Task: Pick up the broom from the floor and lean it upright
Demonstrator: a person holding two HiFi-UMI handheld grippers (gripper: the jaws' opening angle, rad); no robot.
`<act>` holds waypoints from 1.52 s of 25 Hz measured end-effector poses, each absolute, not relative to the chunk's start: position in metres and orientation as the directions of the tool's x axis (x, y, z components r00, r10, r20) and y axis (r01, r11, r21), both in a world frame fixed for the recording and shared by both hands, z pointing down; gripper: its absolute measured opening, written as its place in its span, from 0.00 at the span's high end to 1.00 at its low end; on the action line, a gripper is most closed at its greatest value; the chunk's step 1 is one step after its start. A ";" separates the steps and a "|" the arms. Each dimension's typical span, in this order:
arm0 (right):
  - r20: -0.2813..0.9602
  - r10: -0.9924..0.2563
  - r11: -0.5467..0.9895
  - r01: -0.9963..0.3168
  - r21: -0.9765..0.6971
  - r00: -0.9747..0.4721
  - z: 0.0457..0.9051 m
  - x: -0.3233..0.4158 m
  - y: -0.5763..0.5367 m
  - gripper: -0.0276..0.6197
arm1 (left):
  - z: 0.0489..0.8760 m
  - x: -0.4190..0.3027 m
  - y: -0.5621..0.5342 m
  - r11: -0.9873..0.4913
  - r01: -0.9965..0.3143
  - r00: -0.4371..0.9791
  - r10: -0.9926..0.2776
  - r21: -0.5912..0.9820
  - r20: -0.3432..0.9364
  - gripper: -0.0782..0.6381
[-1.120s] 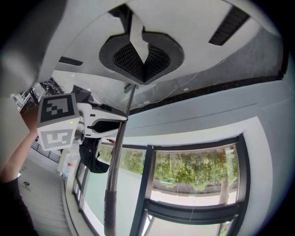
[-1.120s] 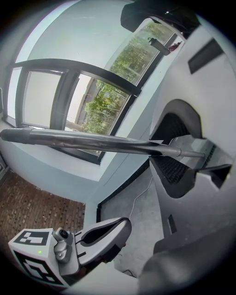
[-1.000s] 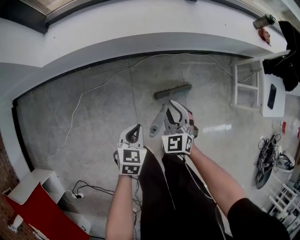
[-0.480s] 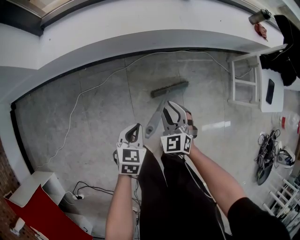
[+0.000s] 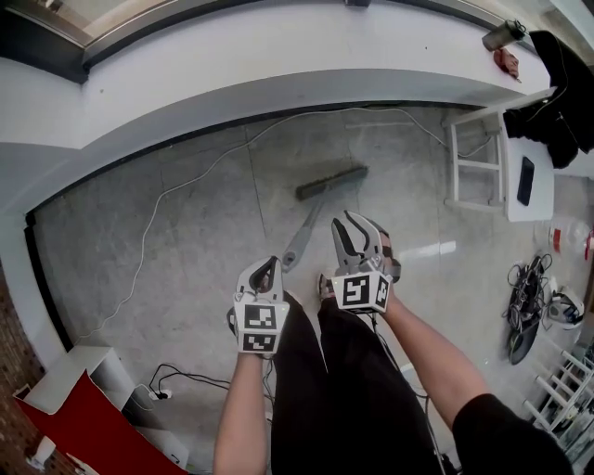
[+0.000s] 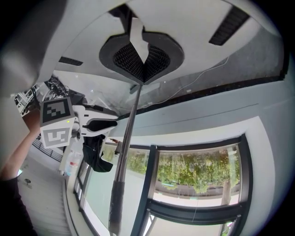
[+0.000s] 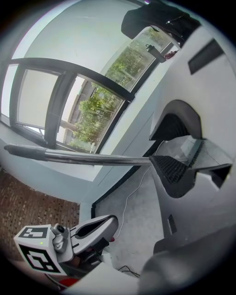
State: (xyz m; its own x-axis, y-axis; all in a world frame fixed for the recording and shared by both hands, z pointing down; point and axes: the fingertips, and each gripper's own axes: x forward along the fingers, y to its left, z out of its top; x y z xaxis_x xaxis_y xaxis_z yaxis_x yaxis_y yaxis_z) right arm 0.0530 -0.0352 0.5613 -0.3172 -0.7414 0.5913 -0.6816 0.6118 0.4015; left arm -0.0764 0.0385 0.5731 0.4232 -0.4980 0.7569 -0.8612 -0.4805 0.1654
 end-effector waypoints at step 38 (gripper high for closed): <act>0.338 -0.841 0.509 -0.829 0.231 -0.423 0.176 0.121 0.096 0.95 | 0.255 0.018 0.110 -0.599 -0.791 0.545 -0.595 0.127 0.590 0.89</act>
State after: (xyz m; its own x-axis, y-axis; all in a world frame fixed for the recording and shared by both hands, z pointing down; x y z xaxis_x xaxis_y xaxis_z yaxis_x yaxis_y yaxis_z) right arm 0.1207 0.0964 0.1757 -0.4227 -0.8410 0.3377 -0.8288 0.5094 0.2314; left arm 0.0182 0.1102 0.2551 0.5455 -0.5953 0.5900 -0.7909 -0.5986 0.1272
